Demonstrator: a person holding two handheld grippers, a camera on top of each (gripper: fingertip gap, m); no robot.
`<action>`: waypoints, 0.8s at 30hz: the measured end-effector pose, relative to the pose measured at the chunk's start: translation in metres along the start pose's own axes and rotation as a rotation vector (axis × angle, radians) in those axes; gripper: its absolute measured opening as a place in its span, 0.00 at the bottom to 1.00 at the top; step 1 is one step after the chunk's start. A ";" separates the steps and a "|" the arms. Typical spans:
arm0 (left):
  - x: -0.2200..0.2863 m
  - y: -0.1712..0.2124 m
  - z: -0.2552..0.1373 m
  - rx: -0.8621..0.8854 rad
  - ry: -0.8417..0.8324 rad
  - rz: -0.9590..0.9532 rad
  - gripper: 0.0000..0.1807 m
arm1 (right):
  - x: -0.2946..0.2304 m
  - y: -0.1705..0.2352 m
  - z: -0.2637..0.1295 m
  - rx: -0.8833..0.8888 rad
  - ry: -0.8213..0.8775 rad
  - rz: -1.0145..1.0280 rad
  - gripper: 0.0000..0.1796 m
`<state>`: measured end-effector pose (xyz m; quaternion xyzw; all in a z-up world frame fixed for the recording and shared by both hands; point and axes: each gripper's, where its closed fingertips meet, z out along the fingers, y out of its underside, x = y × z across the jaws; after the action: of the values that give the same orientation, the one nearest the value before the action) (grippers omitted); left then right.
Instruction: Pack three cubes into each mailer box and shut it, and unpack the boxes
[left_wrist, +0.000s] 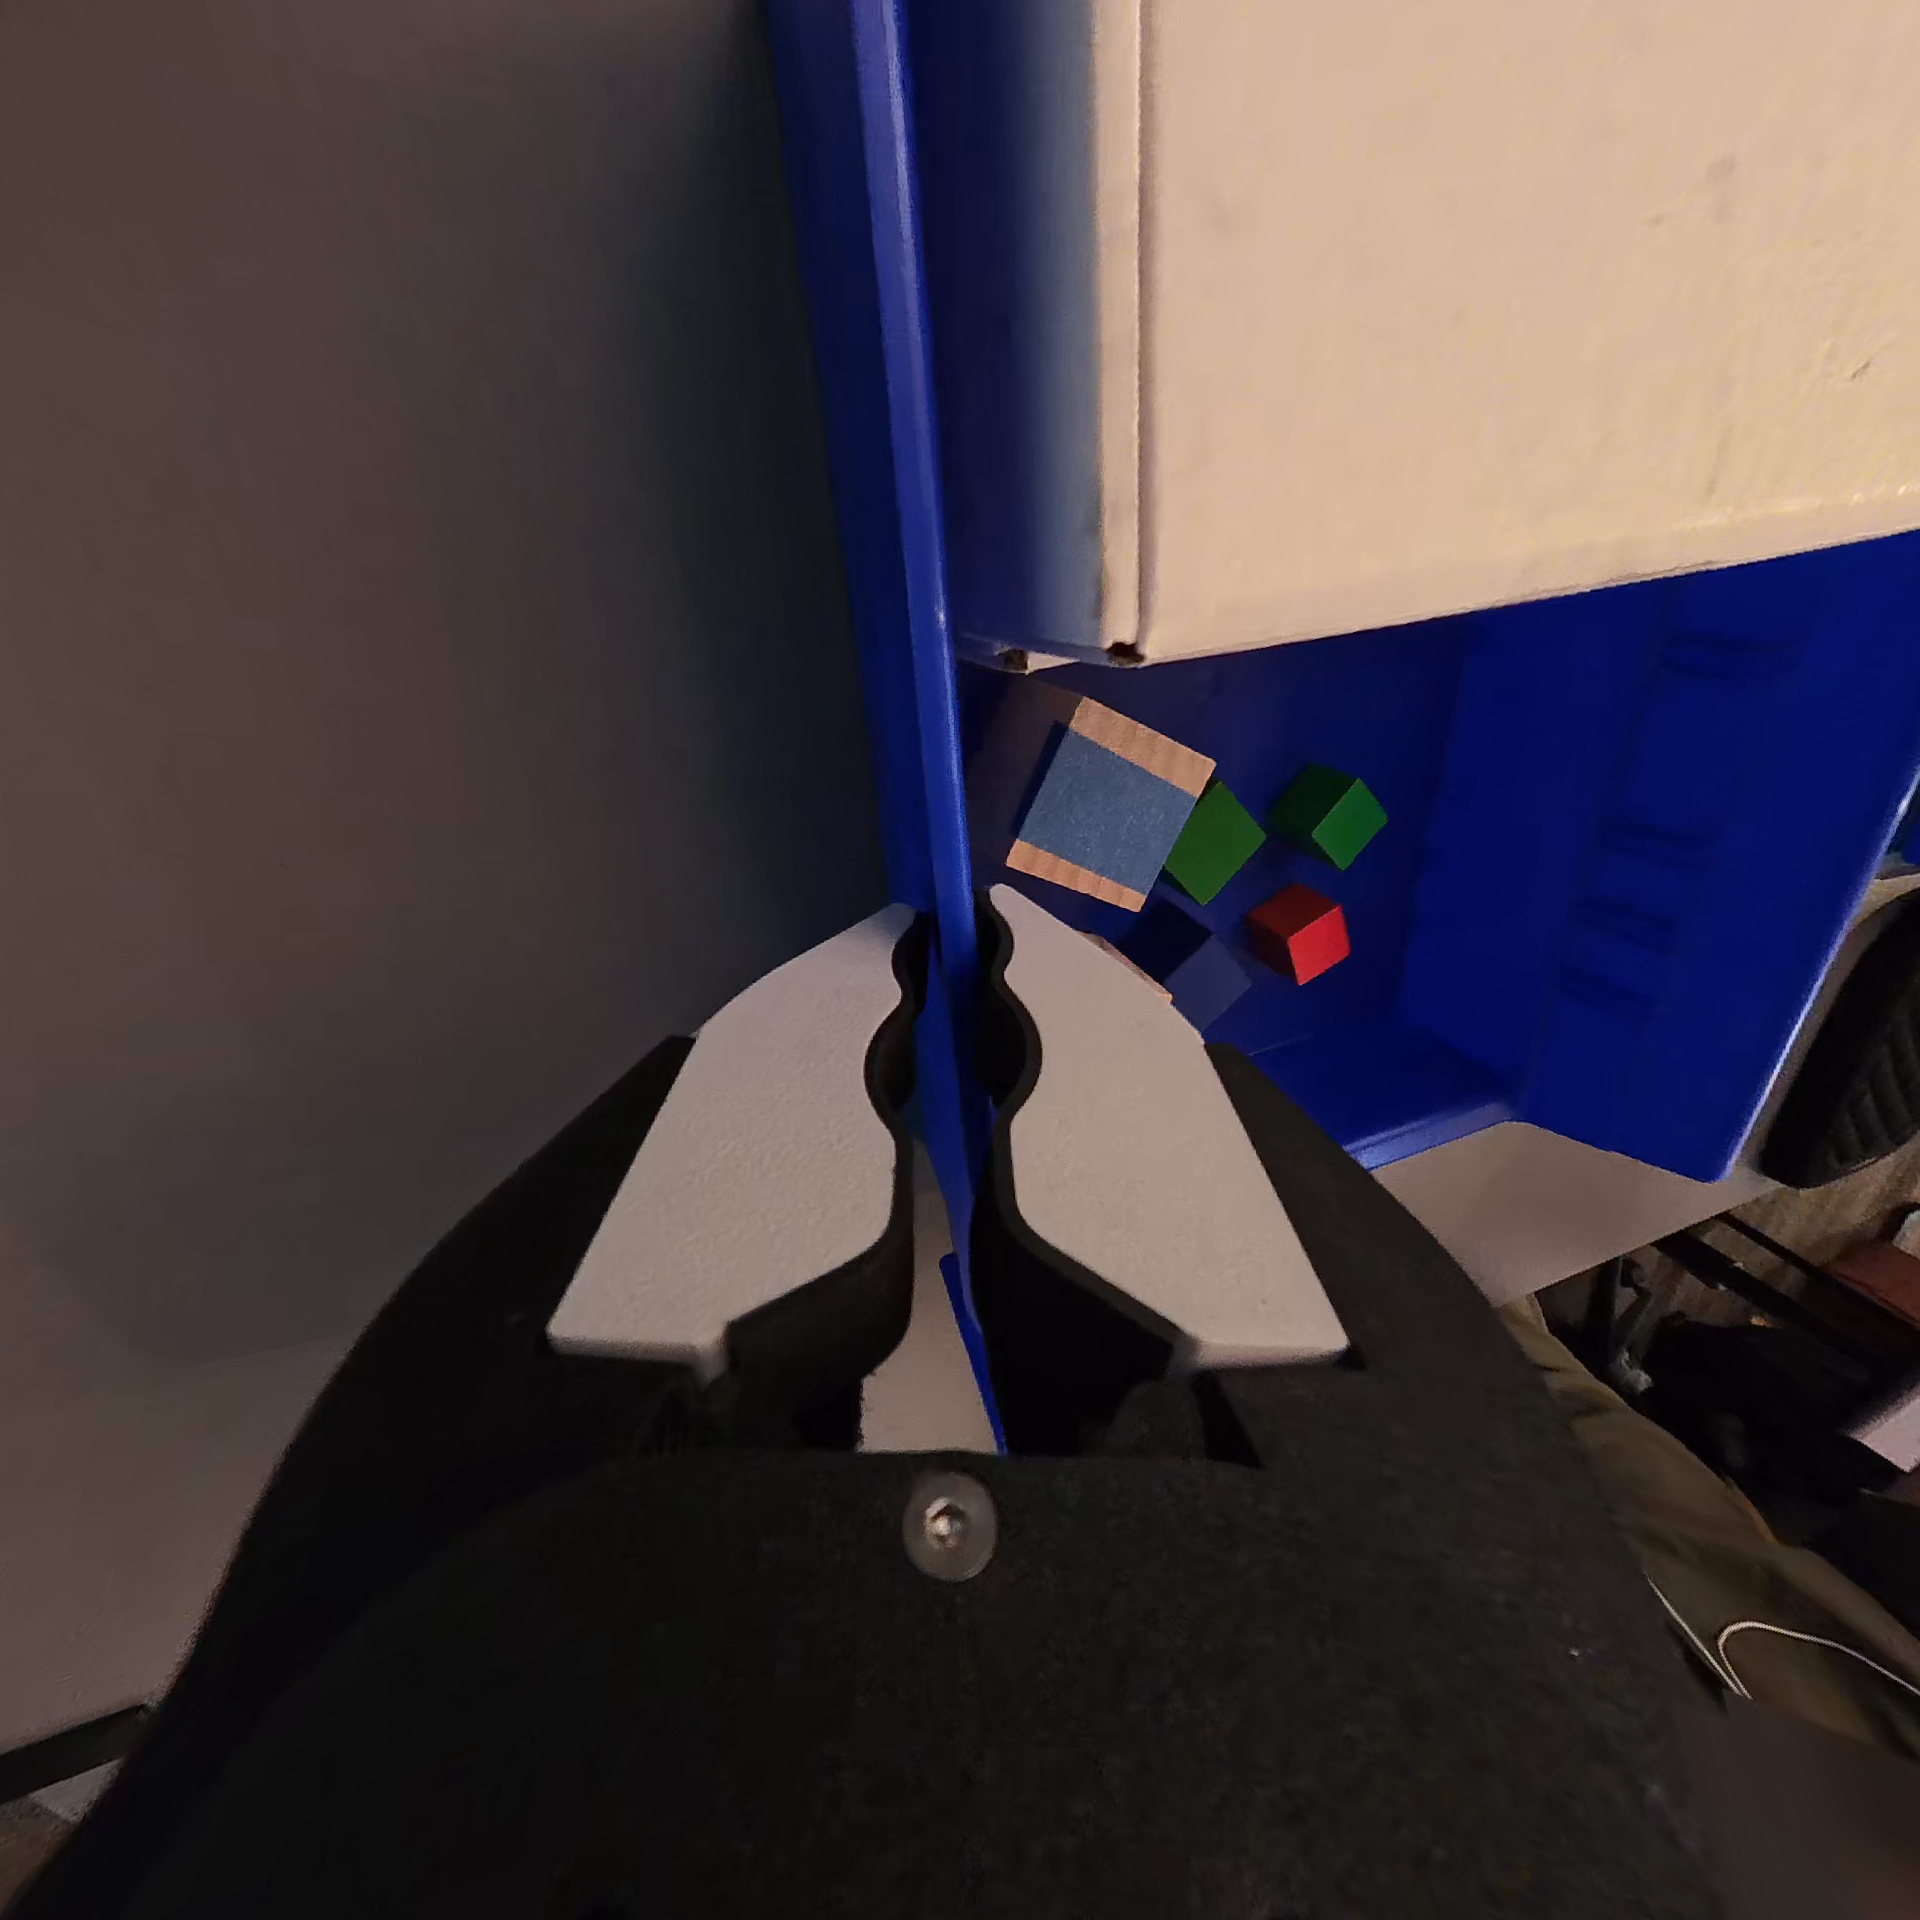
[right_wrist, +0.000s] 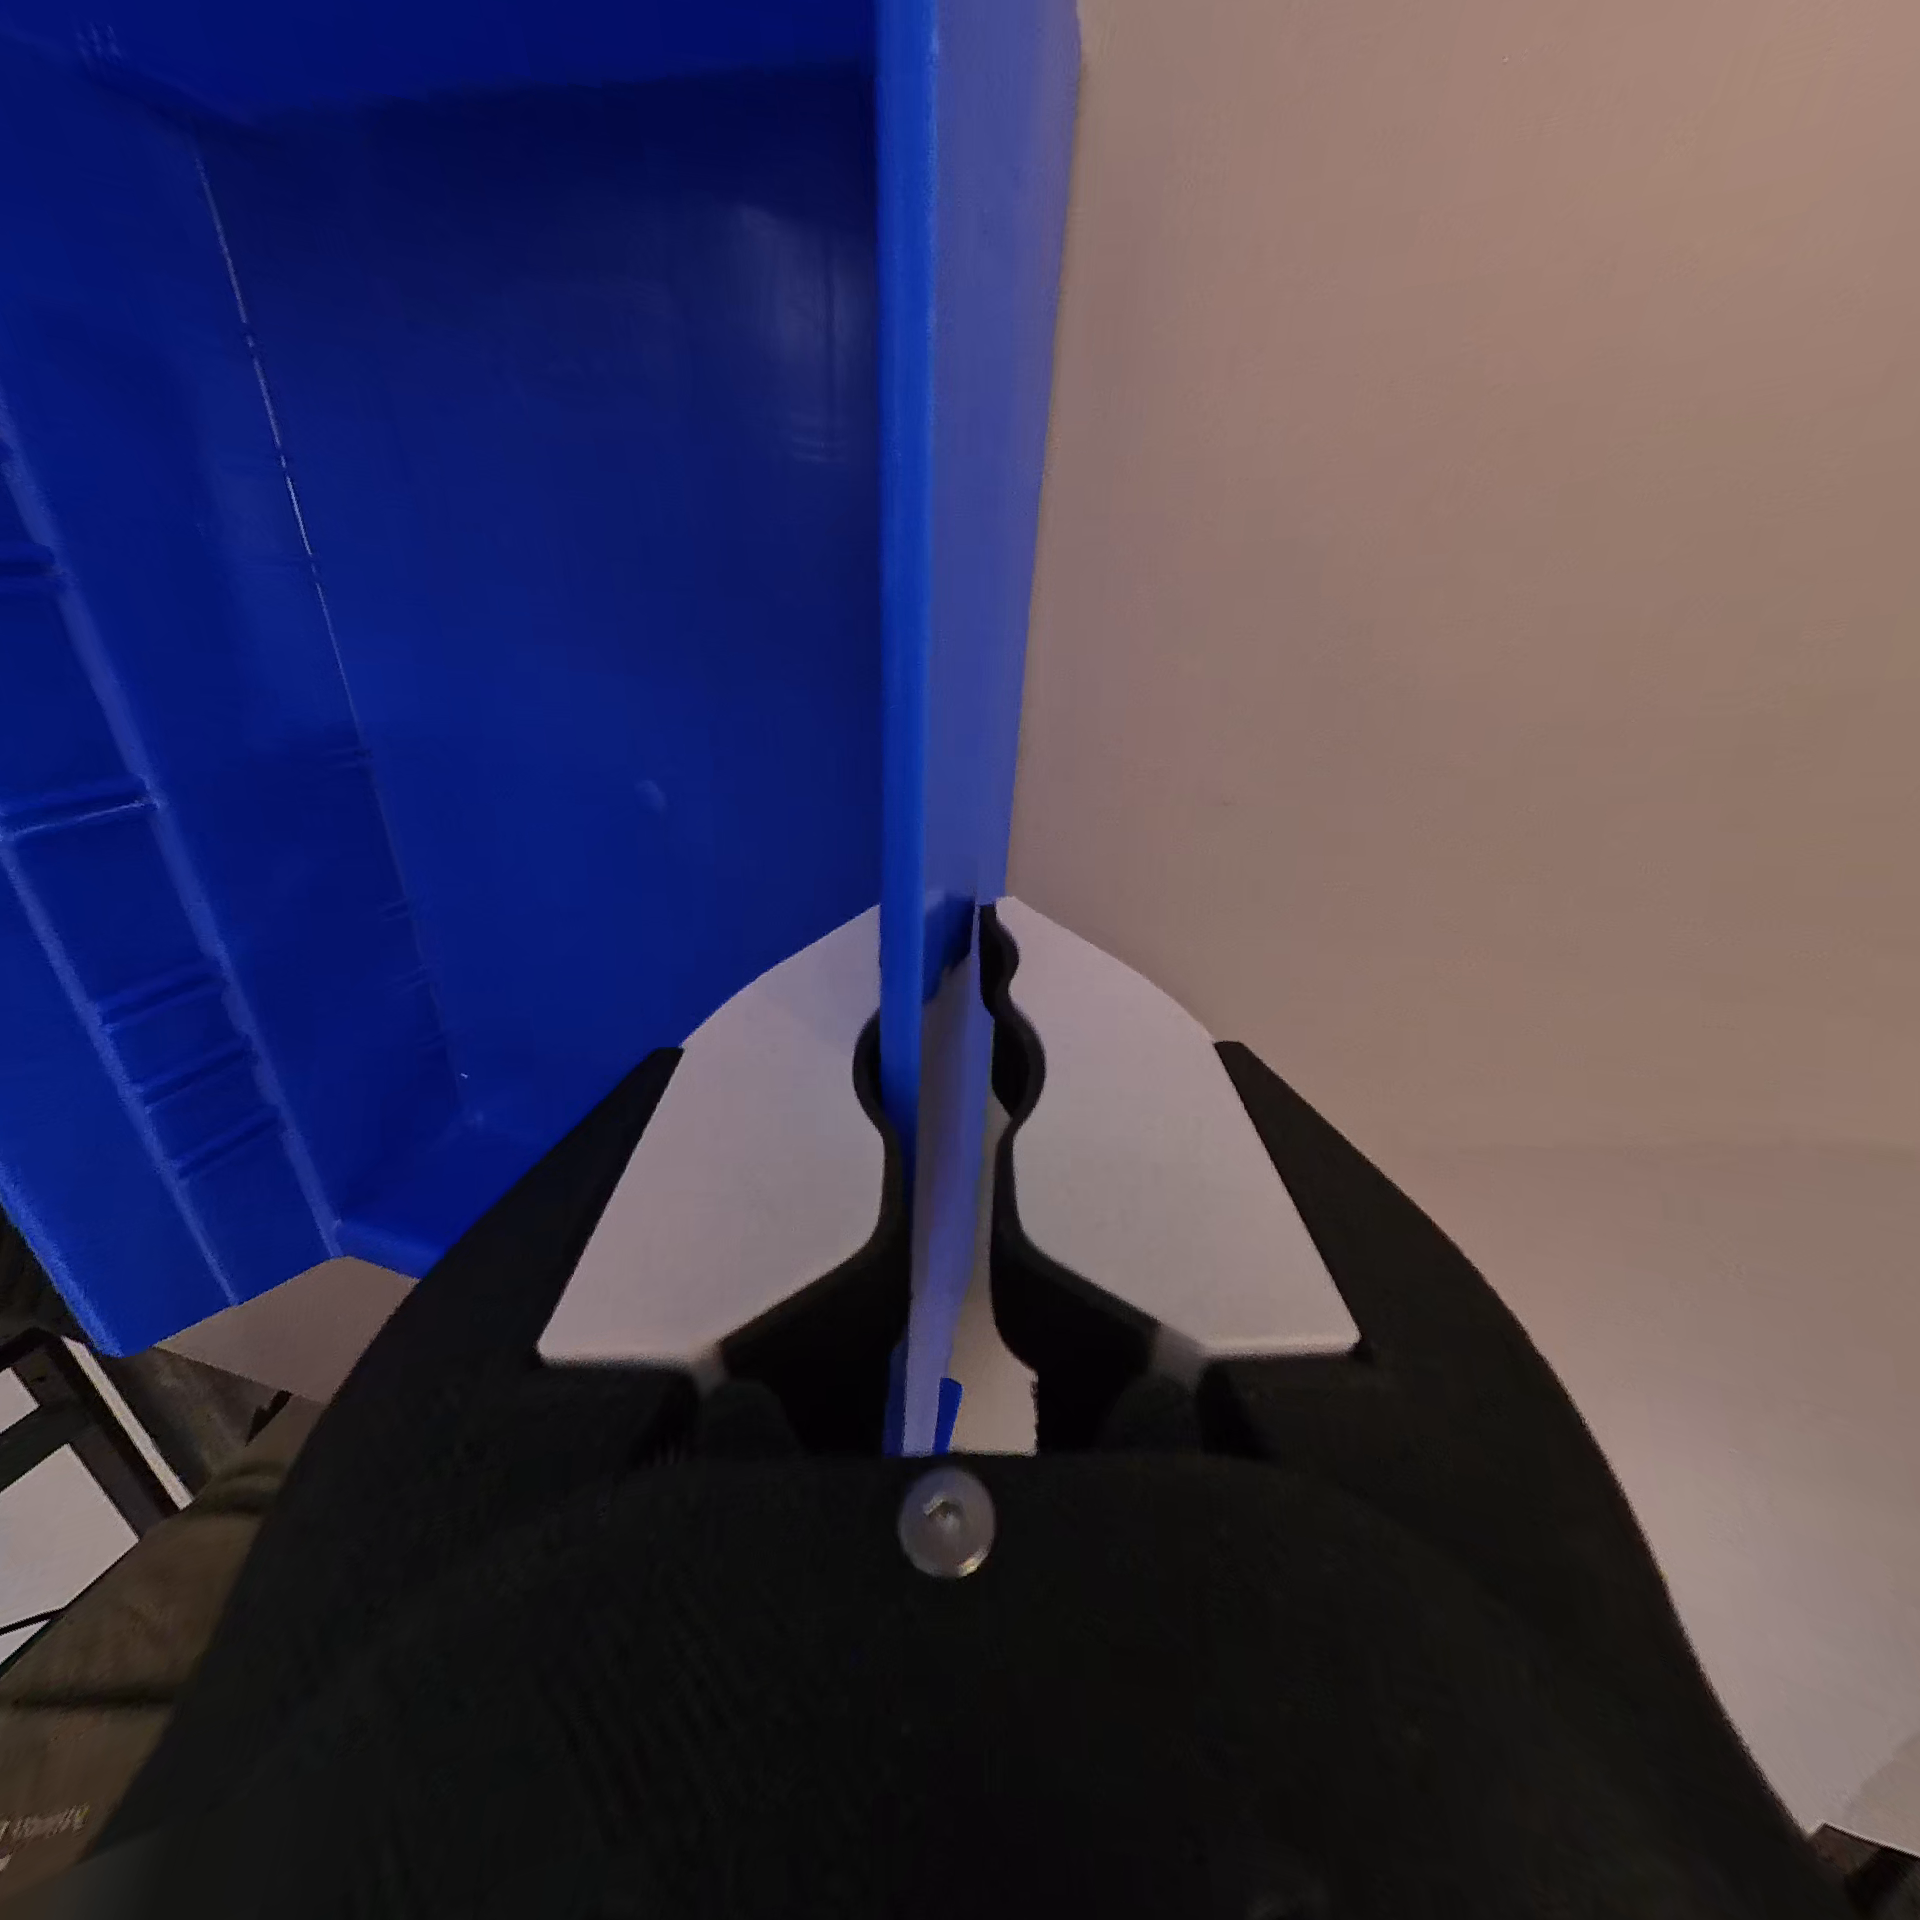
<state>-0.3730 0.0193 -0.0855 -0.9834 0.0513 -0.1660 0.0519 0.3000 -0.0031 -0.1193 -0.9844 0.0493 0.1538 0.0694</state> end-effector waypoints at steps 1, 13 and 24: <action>-0.001 0.000 0.000 0.004 -0.001 -0.001 0.03 | 0.000 0.000 -0.001 0.002 0.000 -0.004 0.07; -0.015 0.005 -0.005 0.015 -0.062 0.062 0.03 | 0.001 0.003 -0.001 -0.002 0.063 -0.113 0.05; -0.028 0.006 -0.010 0.096 -0.019 0.013 0.03 | 0.004 0.004 -0.002 -0.045 0.148 -0.150 0.05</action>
<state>-0.4029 0.0157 -0.0856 -0.9810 0.0491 -0.1584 0.1007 0.3034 -0.0070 -0.1193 -0.9953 -0.0230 0.0761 0.0546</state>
